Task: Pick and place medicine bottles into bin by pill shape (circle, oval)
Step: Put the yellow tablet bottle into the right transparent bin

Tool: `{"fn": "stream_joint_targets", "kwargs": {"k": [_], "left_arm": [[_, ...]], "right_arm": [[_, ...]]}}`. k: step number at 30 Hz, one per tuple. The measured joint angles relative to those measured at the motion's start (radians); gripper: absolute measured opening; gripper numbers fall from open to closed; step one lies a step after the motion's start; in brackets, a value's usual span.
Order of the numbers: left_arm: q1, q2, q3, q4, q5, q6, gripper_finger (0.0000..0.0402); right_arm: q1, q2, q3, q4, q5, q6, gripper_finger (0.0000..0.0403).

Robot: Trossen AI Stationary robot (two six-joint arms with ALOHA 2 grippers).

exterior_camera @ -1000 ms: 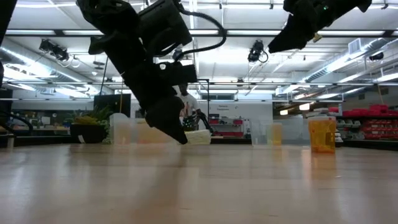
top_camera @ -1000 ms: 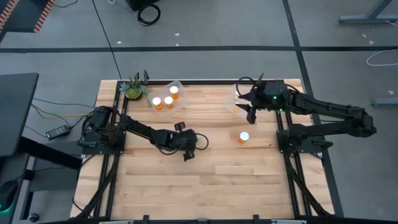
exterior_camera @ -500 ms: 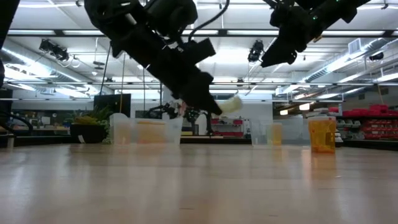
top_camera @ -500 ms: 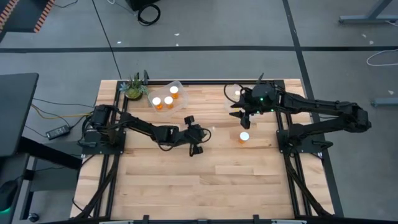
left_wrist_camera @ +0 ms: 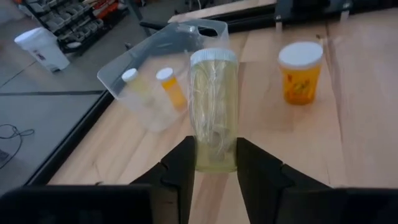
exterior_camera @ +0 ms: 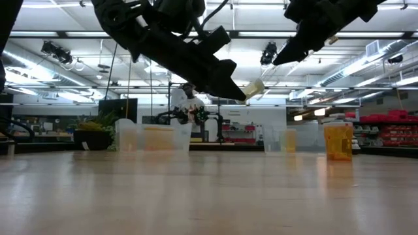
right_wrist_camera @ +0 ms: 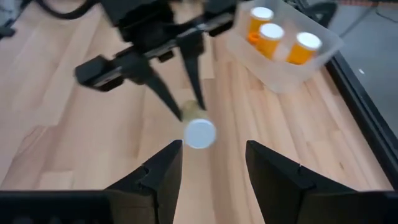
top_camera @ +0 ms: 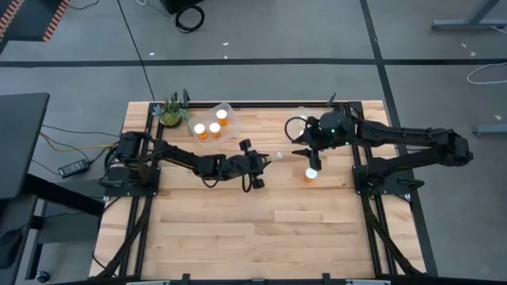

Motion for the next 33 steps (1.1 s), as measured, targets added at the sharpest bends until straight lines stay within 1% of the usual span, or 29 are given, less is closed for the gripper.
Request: {"fn": "stream_joint_targets", "kwargs": {"k": [4, 10, 15, 19, 24, 31, 33], "left_arm": [[0.012, 0.000, 0.000, 0.032, 0.025, -0.007, 0.0115], [0.018, 0.000, 0.000, 0.093, 0.049, -0.001, 0.0114], [0.017, 0.000, 0.000, 0.132, 0.054, 0.041, 0.0113], [0.017, 0.000, 0.000, 0.190, 0.099, 0.051, 0.0117], [0.017, 0.000, 0.000, 0.200, 0.102, 0.054, 0.0113], [0.023, 0.000, 0.000, 0.209, 0.102, 0.070, 0.0117], [0.028, 0.000, 0.000, 0.222, 0.101, 0.074, 0.0117]], "right_arm": [[0.045, 0.003, 0.000, 0.001, 0.000, -0.033, 0.0185], [0.092, 0.005, 0.000, 0.001, 0.003, -0.039, 0.0185], [0.110, 0.013, 0.000, -0.002, 0.028, -0.039, 0.0185], [0.110, 0.038, 0.000, -0.003, 0.065, -0.041, 0.0185], [0.110, 0.033, 0.002, 0.002, 0.134, -0.071, 0.0185], [0.109, 0.023, 0.003, -0.016, 0.140, -0.101, 0.0185], [0.106, 0.023, 0.003, -0.027, 0.140, -0.109, 0.0192]]}}
